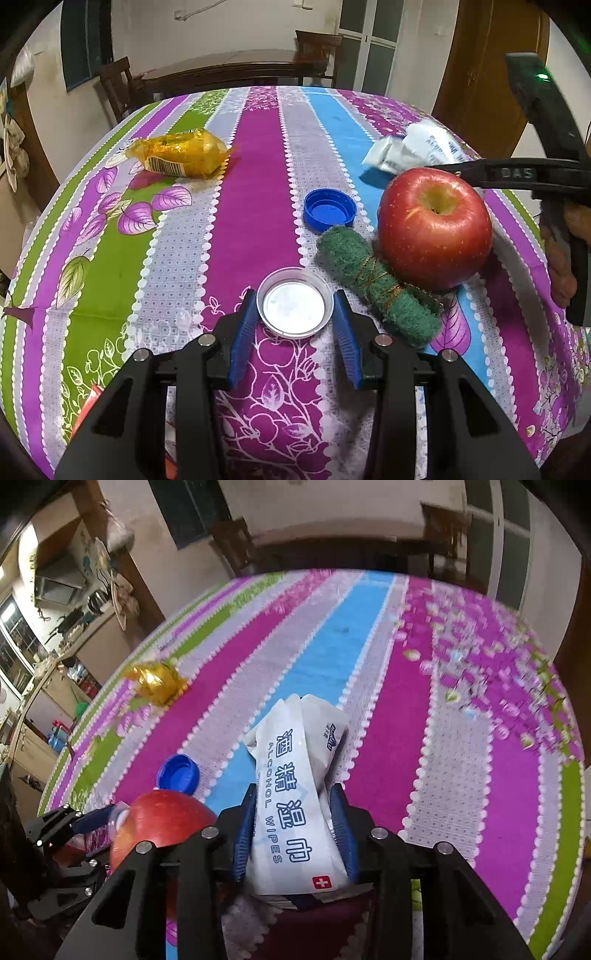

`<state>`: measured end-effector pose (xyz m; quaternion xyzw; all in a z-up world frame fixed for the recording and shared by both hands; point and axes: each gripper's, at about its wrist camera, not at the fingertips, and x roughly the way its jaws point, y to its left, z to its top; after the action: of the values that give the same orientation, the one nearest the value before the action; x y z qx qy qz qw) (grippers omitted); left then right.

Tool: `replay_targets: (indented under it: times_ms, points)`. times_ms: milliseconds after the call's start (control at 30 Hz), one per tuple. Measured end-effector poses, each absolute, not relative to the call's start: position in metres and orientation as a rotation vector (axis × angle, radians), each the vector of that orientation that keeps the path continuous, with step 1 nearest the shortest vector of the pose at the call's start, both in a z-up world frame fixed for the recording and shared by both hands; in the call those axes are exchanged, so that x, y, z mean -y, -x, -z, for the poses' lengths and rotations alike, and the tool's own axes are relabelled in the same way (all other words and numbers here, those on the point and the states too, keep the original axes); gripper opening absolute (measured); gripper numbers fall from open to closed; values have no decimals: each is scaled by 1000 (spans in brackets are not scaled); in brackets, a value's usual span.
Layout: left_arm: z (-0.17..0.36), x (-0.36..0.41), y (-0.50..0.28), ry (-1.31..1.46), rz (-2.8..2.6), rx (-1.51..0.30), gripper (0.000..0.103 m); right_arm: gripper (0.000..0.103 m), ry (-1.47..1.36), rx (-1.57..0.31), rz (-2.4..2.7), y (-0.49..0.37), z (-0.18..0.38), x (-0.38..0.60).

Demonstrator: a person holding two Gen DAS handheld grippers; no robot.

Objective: Collect trash
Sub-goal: 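Grasp the clear plastic cup with the left tool while the right tool grasps the alcohol wipes pack, then carry the plastic cup and alcohol wipes pack over the green basin with both tools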

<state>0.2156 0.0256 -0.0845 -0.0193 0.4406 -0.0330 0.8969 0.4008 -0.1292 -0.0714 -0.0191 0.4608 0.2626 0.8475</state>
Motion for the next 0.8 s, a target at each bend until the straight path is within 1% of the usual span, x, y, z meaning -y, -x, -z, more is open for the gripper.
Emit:
replay_targets:
  times_ms: [167,400,633,800]
  points:
    - [84,-31,-216,67,77,-902,39,40,57,-815,-470,-371,44,144]
    - [78,-32,-211,75,70,-863,38,40,48,-683,-418,-313,24,157]
    - [60,-25,-181,65,68,-736,38,40,45,-574,-389,-242,18,151]
    - [30,-17,-156,64,35,-623,38,41,38,-521,-367,-202,12,157]
